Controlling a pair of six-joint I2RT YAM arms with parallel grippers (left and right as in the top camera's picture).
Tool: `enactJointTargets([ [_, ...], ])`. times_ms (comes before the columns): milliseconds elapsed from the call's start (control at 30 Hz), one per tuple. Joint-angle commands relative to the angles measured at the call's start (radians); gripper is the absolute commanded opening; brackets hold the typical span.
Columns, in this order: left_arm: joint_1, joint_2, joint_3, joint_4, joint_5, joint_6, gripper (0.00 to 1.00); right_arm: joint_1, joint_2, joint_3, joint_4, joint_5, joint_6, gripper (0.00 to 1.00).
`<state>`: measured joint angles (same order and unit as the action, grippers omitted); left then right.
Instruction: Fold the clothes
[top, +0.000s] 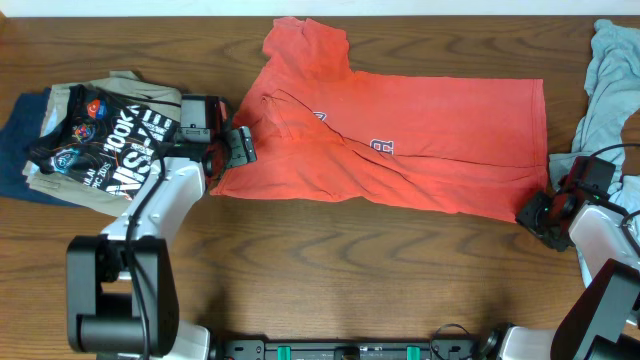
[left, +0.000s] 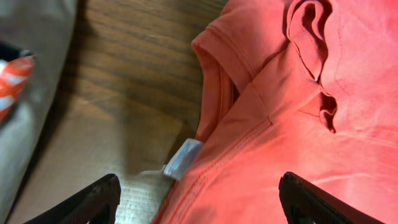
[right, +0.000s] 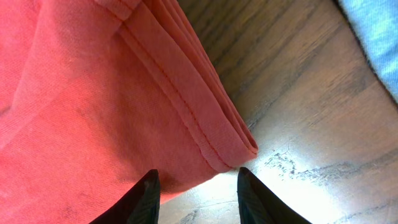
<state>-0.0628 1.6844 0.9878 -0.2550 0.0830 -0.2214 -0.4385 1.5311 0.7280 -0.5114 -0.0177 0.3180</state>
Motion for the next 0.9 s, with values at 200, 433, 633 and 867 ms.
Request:
enactJointTargets([
  [200, -0.006, 0.103, -0.018, 0.033, 0.019, 0.053, 0.73, 0.007, 0.001, -0.005, -0.002, 0.014, -0.012, 0.39],
  [433, -0.006, 0.108, -0.018, 0.044, 0.054, 0.053, 0.51, 0.007, 0.001, -0.005, -0.002, 0.014, -0.012, 0.38],
  [633, -0.015, 0.109, -0.018, 0.042, 0.085, 0.053, 0.49, 0.007, 0.001, -0.005, -0.002, 0.014, -0.012, 0.38],
  [867, -0.015, 0.109, -0.018, 0.051, 0.085, 0.053, 0.48, 0.007, 0.001, -0.005, -0.002, 0.014, -0.012, 0.38],
])
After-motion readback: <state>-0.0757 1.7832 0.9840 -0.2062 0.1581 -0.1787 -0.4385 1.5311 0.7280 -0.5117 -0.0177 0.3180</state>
